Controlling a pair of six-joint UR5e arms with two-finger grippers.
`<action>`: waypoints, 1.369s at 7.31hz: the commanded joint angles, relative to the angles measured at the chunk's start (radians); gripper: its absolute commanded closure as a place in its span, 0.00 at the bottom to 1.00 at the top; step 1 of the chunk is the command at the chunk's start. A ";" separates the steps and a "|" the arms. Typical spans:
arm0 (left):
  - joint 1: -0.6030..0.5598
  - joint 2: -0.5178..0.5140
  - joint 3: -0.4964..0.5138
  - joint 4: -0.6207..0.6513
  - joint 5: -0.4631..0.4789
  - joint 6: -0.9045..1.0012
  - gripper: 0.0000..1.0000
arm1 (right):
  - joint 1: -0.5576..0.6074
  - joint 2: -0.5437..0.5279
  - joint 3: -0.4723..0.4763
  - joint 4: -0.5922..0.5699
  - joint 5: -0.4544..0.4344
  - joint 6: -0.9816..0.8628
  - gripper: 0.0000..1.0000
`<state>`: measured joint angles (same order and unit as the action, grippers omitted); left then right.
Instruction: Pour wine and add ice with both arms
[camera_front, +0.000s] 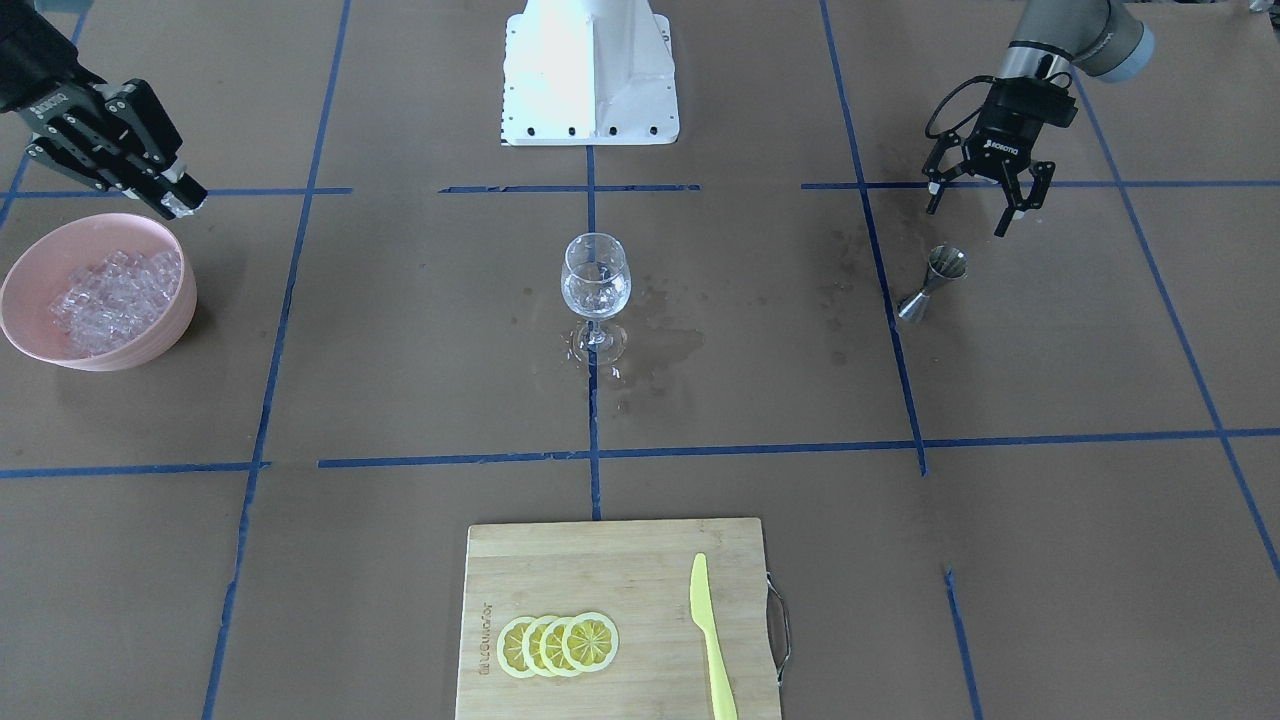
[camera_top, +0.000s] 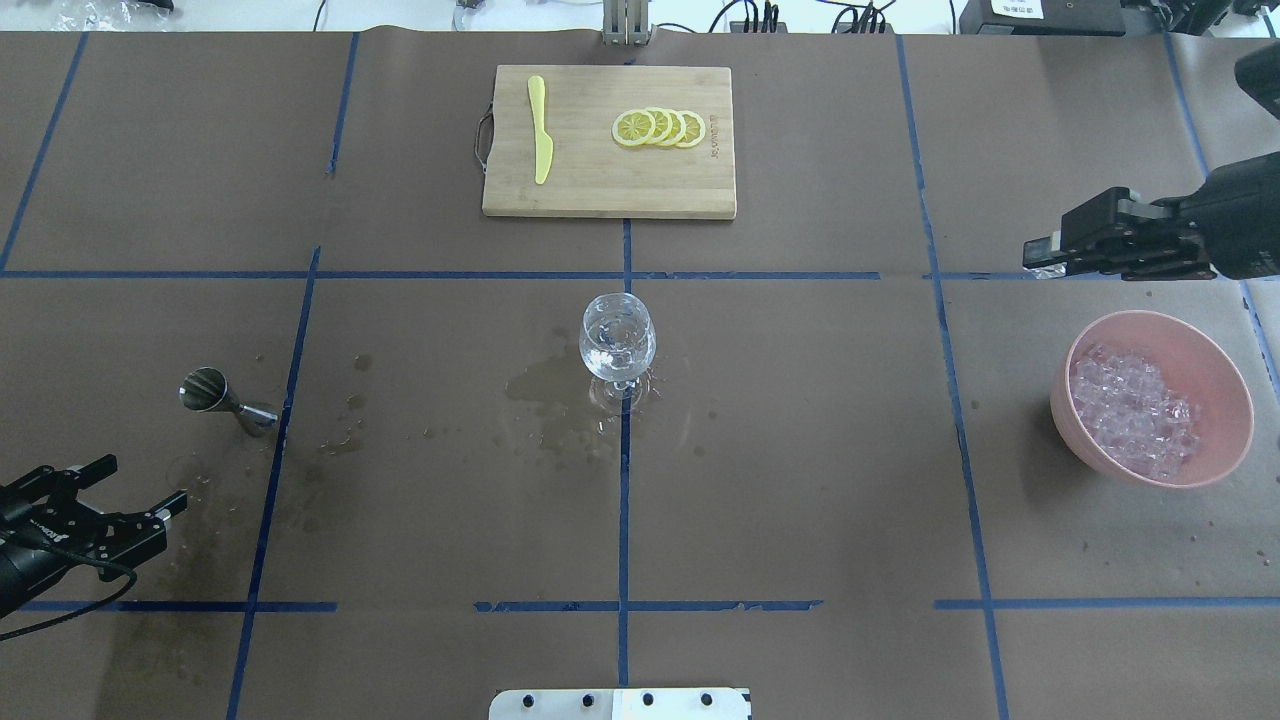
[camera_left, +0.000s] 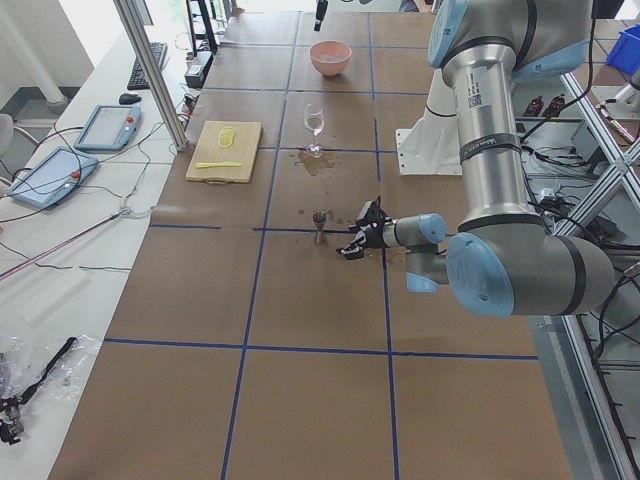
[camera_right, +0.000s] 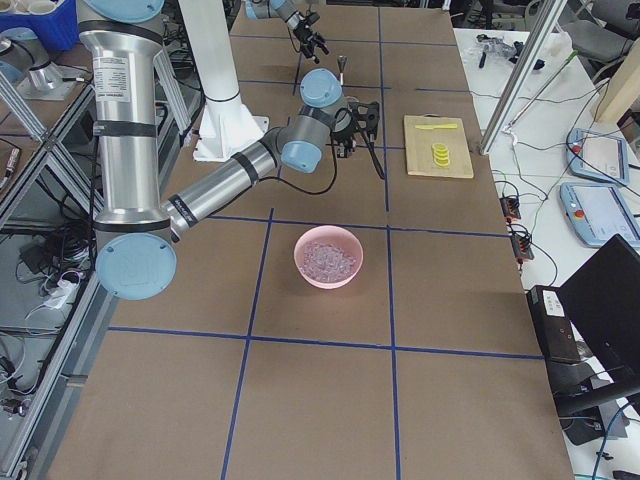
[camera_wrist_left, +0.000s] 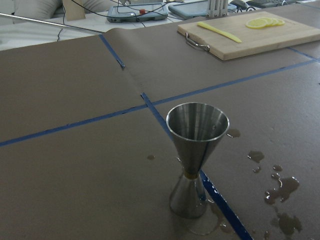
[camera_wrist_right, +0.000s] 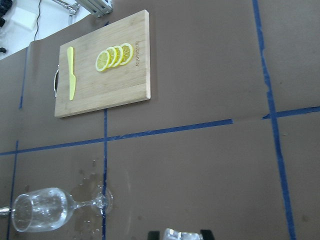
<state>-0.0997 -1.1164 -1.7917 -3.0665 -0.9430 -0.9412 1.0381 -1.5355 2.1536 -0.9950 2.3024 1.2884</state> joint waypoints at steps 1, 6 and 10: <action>-0.001 0.058 -0.058 0.037 -0.141 -0.045 0.00 | -0.059 0.095 -0.006 -0.008 0.006 0.083 1.00; -0.110 0.124 -0.320 0.277 -0.522 -0.183 0.00 | -0.217 0.224 -0.072 -0.014 -0.098 0.094 1.00; -0.222 0.076 -0.428 0.491 -0.754 -0.246 0.00 | -0.377 0.397 -0.118 -0.192 -0.265 0.094 1.00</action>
<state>-0.2888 -1.0260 -2.2098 -2.6021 -1.6203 -1.1835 0.7122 -1.1815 2.0500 -1.1459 2.0918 1.3821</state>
